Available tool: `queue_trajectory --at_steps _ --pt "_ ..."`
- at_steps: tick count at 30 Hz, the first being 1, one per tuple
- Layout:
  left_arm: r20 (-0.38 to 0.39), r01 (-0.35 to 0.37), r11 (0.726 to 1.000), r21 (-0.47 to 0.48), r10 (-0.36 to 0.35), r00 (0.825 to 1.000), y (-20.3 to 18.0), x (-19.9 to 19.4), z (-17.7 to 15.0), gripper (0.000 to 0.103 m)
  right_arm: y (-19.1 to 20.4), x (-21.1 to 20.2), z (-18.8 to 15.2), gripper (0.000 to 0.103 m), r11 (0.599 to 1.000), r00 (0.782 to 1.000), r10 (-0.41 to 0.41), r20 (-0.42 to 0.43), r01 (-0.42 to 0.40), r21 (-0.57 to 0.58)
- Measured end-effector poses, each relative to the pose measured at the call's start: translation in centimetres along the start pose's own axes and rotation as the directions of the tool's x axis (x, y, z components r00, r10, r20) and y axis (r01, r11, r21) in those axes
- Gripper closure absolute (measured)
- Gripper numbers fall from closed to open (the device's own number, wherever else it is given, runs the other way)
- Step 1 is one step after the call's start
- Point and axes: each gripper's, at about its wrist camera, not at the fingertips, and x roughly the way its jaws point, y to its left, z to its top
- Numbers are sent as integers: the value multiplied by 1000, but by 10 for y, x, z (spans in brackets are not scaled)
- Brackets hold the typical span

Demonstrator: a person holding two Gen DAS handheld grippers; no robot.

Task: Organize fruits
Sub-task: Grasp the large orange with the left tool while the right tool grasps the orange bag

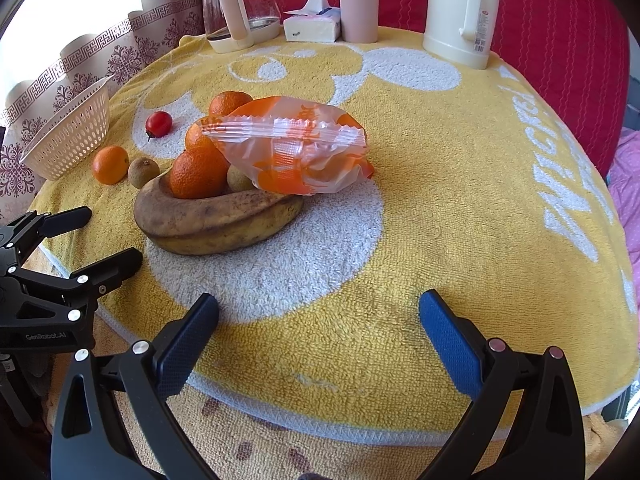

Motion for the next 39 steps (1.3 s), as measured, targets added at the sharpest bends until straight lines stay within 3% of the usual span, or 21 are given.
queue_trajectory --at_steps 8,13,19,25,31,34,37,39 --pt "-1 13 1000 -2 -13 1000 0 0 0 2 -5 -1 2 5 999 999 32 15 -32 25" --pt "72 94 992 -79 -89 993 18 -12 -2 2 -17 -6 4 5 992 995 86 52 -90 87" --pt "165 169 968 -184 -139 976 43 -28 -6 2 -24 -22 12 5 986 985 82 151 -103 134" --pt "153 154 961 -229 -121 981 52 -28 -3 2 -14 -21 41 5 989 971 60 232 -89 115" --pt "170 87 975 -204 -52 984 61 -32 4 2 -10 4 60 14 980 973 113 202 -142 137" --pt "167 84 970 -228 -46 985 72 -29 13 2 -7 13 59 36 985 980 103 169 -124 121" --pt "166 77 969 -233 -38 985 76 -22 24 3 -7 16 55 37 986 980 96 174 -118 122" --pt "159 69 971 -228 -33 987 77 -15 31 15 -7 14 54 38 986 978 96 185 -119 119"
